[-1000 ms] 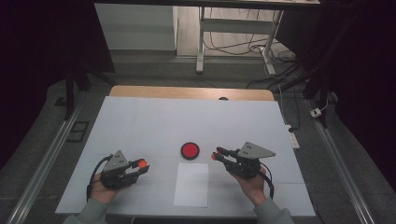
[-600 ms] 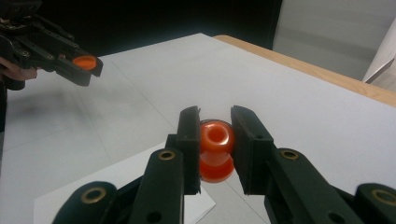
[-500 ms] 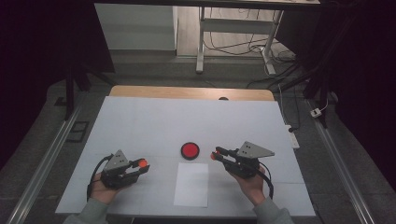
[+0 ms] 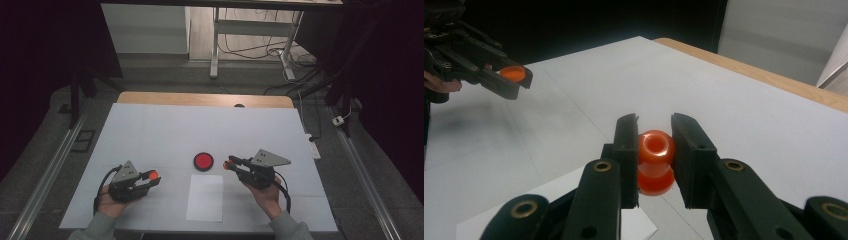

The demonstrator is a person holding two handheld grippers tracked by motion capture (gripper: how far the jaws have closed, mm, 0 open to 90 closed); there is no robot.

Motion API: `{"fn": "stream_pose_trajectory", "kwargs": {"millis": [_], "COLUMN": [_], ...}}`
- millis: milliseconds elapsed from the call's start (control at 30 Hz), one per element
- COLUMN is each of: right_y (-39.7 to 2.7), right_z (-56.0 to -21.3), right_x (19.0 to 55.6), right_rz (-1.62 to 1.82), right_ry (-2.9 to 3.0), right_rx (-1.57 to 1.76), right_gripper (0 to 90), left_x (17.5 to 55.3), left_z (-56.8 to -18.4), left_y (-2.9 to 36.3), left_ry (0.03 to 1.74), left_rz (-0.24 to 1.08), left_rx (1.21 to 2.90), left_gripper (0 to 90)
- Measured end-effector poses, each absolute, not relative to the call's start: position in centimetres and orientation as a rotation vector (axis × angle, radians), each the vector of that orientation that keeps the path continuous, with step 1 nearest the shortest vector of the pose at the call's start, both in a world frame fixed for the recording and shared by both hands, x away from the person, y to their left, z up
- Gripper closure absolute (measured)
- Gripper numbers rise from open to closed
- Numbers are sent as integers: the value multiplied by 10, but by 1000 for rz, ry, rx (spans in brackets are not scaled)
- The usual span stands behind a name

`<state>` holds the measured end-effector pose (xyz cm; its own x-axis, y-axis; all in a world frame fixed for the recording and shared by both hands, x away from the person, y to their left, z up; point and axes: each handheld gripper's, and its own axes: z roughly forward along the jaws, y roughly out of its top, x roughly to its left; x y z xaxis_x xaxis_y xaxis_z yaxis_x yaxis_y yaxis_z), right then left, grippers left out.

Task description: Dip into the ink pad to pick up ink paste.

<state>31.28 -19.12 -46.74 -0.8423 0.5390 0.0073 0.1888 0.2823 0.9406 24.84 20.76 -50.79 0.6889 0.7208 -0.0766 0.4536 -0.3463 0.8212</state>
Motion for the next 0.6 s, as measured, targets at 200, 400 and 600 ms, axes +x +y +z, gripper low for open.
{"fn": "stream_pose_trajectory", "kwargs": {"millis": [200, 400, 600], "right_y": [-190, -189, -188], "right_z": [-468, -468, -468], "right_x": [313, 314, 315], "right_rz": [1581, 1579, 1578], "right_ry": [2244, 2243, 2245], "right_rx": [662, 660, 660], "right_gripper": [728, 728, 728], "left_x": [249, 249, 249], "left_z": [-508, -508, -509], "left_y": [207, 207, 207], "left_ry": [906, 906, 907], "left_rz": [374, 368, 366], "left_rx": [2004, 2006, 2006], "left_gripper": [647, 647, 647]}}
